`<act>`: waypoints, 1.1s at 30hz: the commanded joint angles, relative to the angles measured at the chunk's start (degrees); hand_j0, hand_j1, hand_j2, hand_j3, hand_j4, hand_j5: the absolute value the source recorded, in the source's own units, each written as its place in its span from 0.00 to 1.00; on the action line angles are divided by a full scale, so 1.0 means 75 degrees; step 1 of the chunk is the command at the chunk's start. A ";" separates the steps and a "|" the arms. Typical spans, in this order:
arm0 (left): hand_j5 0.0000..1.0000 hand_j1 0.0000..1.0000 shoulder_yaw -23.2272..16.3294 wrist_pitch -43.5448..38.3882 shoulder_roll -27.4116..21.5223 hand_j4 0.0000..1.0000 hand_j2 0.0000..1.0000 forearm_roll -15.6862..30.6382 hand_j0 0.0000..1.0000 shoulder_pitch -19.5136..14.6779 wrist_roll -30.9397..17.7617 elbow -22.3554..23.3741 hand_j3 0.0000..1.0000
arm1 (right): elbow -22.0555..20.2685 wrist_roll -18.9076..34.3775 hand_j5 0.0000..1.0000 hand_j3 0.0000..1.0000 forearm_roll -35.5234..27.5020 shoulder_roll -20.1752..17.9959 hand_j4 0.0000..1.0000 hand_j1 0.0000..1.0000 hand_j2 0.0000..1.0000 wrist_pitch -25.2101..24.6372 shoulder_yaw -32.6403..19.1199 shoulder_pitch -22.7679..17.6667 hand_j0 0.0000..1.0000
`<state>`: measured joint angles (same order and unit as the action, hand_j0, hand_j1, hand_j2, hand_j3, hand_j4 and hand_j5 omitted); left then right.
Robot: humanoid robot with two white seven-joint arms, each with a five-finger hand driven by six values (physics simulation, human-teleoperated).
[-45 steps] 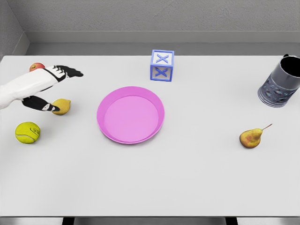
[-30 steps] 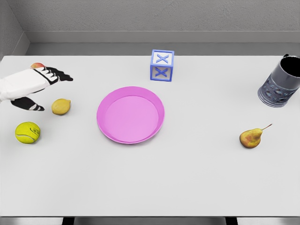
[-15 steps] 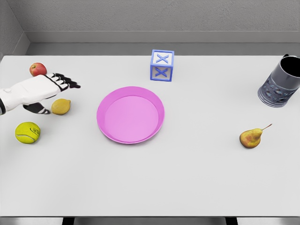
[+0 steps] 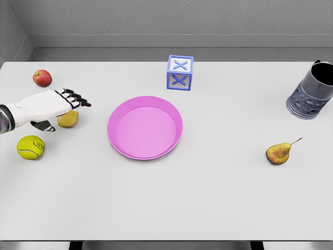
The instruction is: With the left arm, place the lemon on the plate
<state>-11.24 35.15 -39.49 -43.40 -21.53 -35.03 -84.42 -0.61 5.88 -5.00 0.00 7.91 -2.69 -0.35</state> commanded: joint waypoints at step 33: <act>1.00 1.00 -0.0399 -0.0020 0.0460 1.00 1.00 -0.2054 1.00 -0.0434 0.0004 0.0416 1.00 | -0.0001 0.0001 1.00 1.00 -0.0002 0.0000 1.00 1.00 1.00 0.0000 -0.0005 0.0000 1.00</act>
<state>-14.24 35.13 -35.96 -58.67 -24.96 -35.03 -81.49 -0.61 5.88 -5.00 0.00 7.91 -2.71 -0.35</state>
